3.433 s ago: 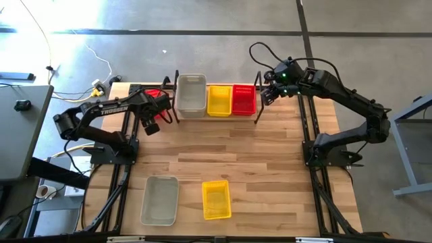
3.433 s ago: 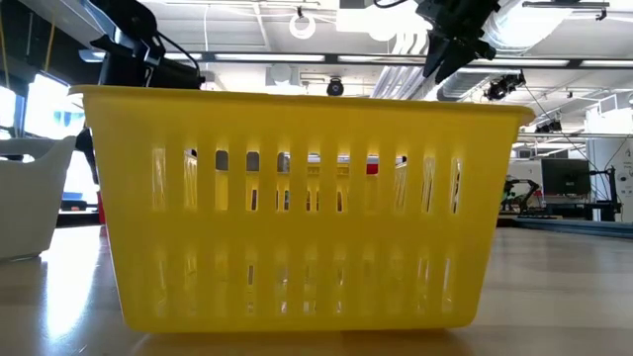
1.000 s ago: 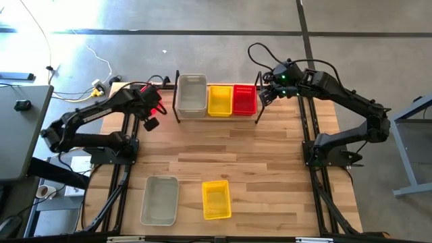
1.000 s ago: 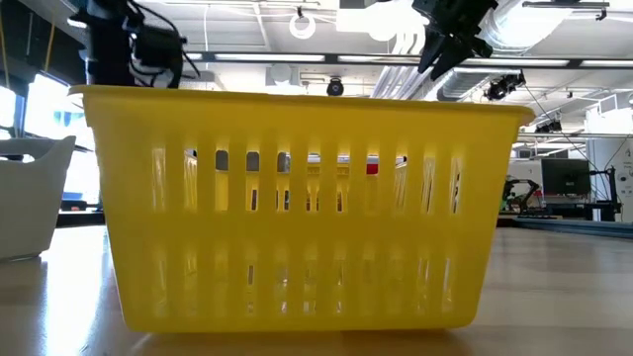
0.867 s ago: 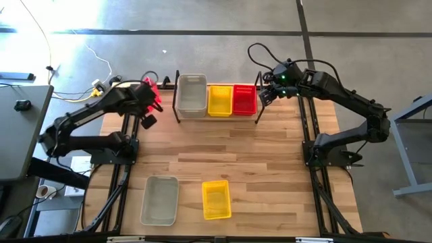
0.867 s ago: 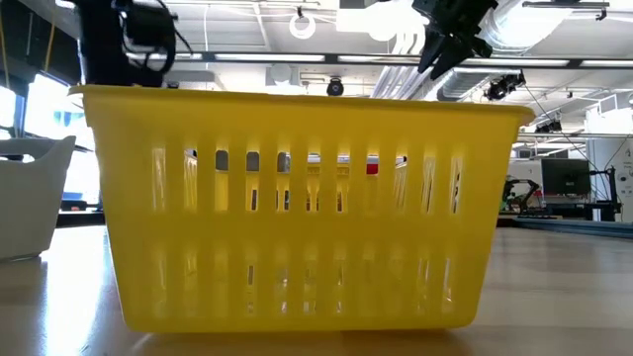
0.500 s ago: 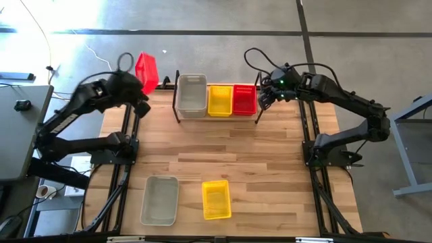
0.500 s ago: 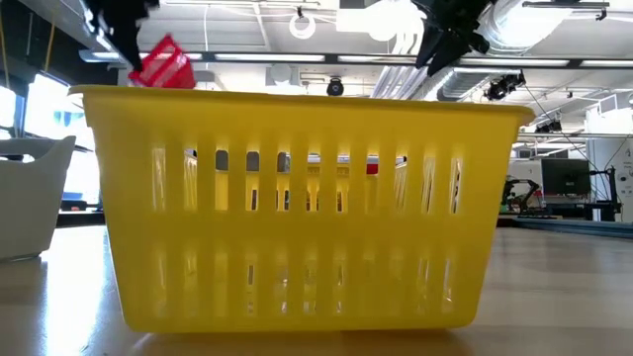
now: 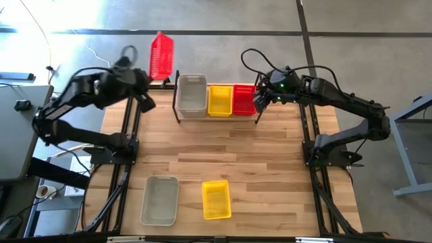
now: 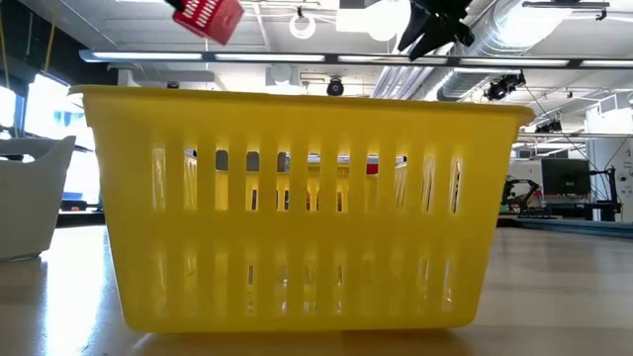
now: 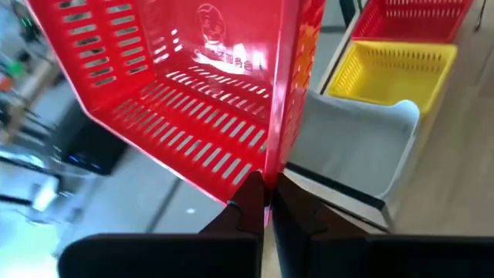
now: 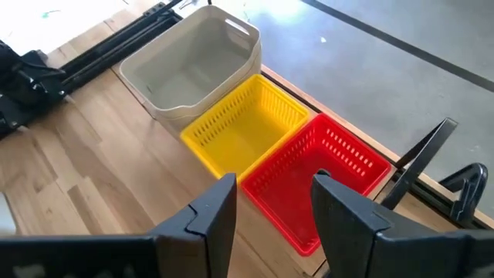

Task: Stack baskets on shelf by color
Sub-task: Stack the red bin on the red bins on the shelf

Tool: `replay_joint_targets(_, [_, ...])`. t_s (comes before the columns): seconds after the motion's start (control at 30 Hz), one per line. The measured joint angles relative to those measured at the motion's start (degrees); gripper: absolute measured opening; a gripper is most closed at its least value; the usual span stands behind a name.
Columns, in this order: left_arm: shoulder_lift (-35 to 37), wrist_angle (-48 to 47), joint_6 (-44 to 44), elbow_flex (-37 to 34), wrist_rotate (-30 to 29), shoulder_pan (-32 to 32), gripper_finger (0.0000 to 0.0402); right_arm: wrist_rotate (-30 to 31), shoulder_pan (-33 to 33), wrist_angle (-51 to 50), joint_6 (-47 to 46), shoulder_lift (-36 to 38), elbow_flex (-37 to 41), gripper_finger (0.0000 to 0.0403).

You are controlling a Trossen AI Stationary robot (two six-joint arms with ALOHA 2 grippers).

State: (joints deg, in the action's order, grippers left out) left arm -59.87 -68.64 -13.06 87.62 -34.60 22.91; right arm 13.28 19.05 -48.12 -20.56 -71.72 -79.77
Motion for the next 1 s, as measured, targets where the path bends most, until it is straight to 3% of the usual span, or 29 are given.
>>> replay_joint_targets(0.13, [-6.6, 0.0, -0.5, 2.4, -5.4, -6.7, 0.0, 0.0, -0.6, 0.0, 0.1, 0.0, 0.0, 0.0151])
replay_joint_targets(0.37, [-18.3, -0.5, 2.2, 6.1, -6.9, -15.8, 0.0, -2.2, -1.9, -0.1, 4.3, 0.0, 0.0, 0.0151])
replay_joint_targets(0.73, [-29.7, -1.4, 16.3, 7.6, 1.5, -27.1, 0.0, -14.7, -6.4, -2.7, 11.9, 0.0, 0.0, 0.0151])
replay_joint_targets(1.0, [-36.2, -5.3, 26.9, 7.6, 10.5, -33.9, 0.0, -15.3, -11.0, -5.3, 13.1, 0.0, 0.0, 0.0151])
